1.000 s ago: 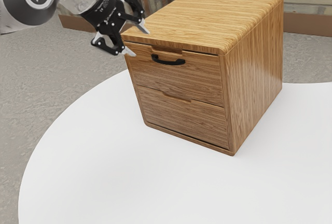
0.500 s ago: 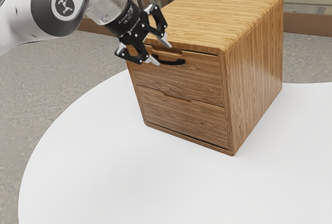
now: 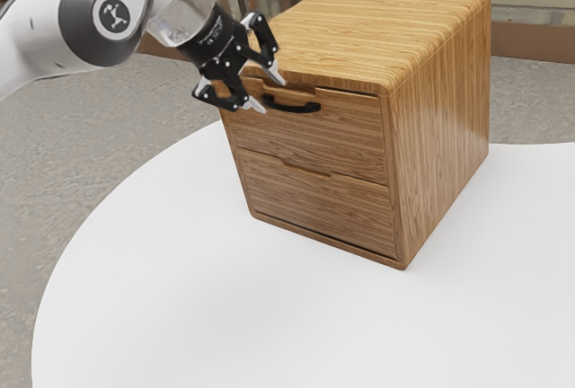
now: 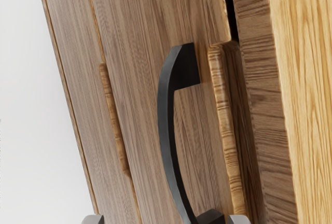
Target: Pull the drawer handle with one arm to open the drawer
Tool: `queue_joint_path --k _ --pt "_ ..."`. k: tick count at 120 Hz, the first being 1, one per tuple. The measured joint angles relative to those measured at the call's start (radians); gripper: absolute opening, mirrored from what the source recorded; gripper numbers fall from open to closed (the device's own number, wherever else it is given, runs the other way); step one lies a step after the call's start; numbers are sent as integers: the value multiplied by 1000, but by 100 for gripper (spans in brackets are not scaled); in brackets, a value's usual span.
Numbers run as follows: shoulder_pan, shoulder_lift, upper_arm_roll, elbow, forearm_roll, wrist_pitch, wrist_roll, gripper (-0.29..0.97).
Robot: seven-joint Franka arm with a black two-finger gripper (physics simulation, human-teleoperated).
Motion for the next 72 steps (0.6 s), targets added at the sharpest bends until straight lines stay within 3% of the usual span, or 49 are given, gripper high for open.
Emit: queue_joint_path --k 40,72 --pt "136 2 -2 0 -4 7 10 26" --pt "110 6 -7 0 -8 8 15 26"
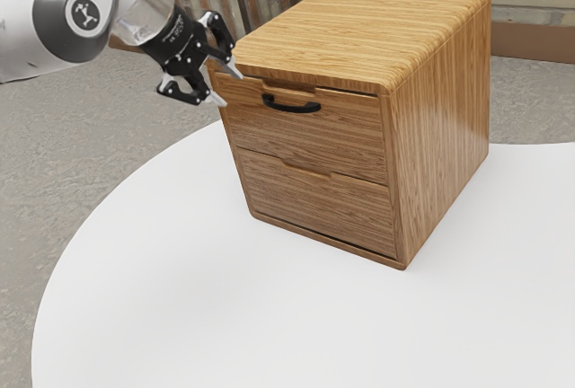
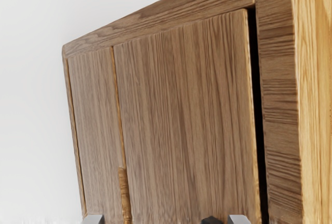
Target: Pull the drawer handle with one arm to open the drawer
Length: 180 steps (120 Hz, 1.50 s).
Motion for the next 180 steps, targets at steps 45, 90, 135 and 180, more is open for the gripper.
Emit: queue_joint_path --k 45,90,135,180 --pt "-57 24 -1 0 1 1 4 26" --pt "-48 34 -4 0 -2 10 8 26" --pt "-48 50 -4 -1 -26 21 13 21" --pt "-61 47 -20 -19 -36 25 18 12"
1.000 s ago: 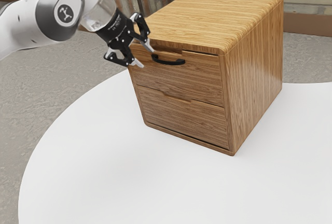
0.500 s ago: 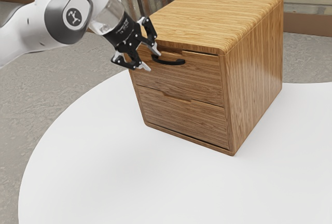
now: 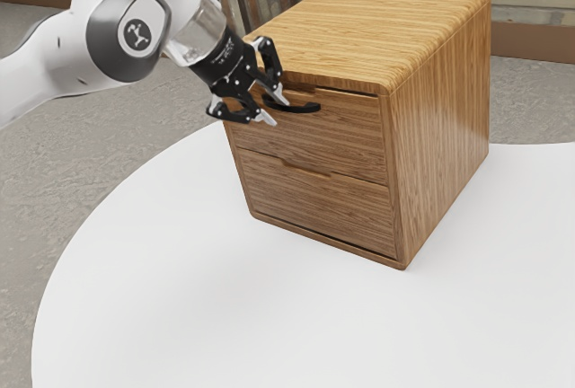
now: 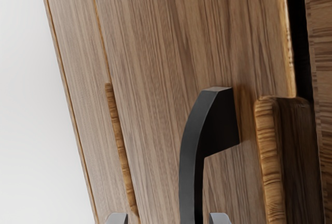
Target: Pull the drawer handle with one arm to open the drawer
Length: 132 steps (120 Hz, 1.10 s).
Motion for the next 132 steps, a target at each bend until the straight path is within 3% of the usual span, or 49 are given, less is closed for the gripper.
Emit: queue_joint_path --k 52,132 --pt "3 -22 0 -22 5 -2 5 -2" --pt "3 -76 0 -86 5 -2 9 4"
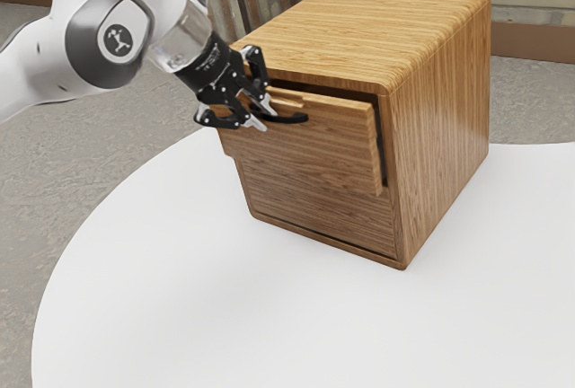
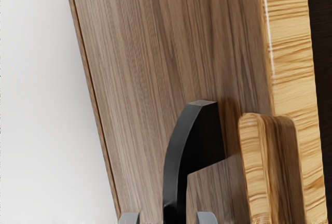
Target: Pull the drawer handle with one arm to open the drawer
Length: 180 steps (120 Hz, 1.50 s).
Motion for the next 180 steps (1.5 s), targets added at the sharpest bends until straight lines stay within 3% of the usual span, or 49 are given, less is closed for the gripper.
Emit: queue_joint_path --k 180 --pt "6 -167 -12 -189 3 4 1 2"
